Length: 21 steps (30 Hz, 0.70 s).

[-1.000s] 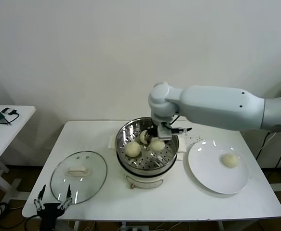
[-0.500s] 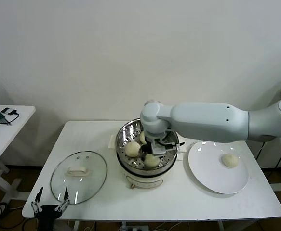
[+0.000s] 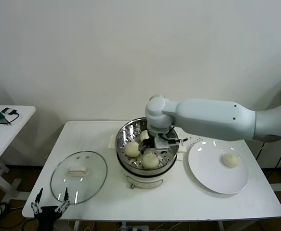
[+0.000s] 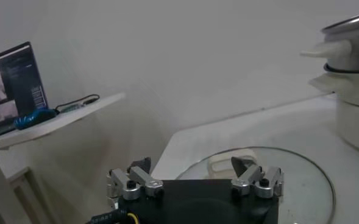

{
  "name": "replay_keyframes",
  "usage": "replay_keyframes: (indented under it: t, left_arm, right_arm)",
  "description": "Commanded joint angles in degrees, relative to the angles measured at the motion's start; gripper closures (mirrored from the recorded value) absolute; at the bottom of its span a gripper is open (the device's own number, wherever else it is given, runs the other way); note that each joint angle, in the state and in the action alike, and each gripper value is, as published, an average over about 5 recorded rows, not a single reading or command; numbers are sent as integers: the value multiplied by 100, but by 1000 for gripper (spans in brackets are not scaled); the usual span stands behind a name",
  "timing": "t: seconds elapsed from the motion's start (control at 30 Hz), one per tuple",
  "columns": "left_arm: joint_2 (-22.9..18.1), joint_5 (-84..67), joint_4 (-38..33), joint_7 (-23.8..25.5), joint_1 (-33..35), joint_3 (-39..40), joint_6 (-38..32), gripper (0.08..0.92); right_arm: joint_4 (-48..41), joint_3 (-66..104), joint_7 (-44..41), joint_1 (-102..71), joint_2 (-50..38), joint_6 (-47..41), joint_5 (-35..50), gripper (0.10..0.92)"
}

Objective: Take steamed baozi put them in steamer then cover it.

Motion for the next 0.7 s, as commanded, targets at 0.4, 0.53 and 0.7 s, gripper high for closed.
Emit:
replay_keyframes:
  t: [0.4,0.53,0.7]
  left_arm:
    - [-1,35,-175,1,-41,98,82,177]
    - [-27,40,-193,4,-87,115,121,177]
    - [-36,87,-231,1,-110,151,149,177]
  right_arm:
    - [-318,-1464,643,1570,-2455,-3615,2900,203]
    - [-460,-996,519,866,-3050,-3917,2912,203]
    - [-902,293,239,-758,-3530,-3930,2331,203]
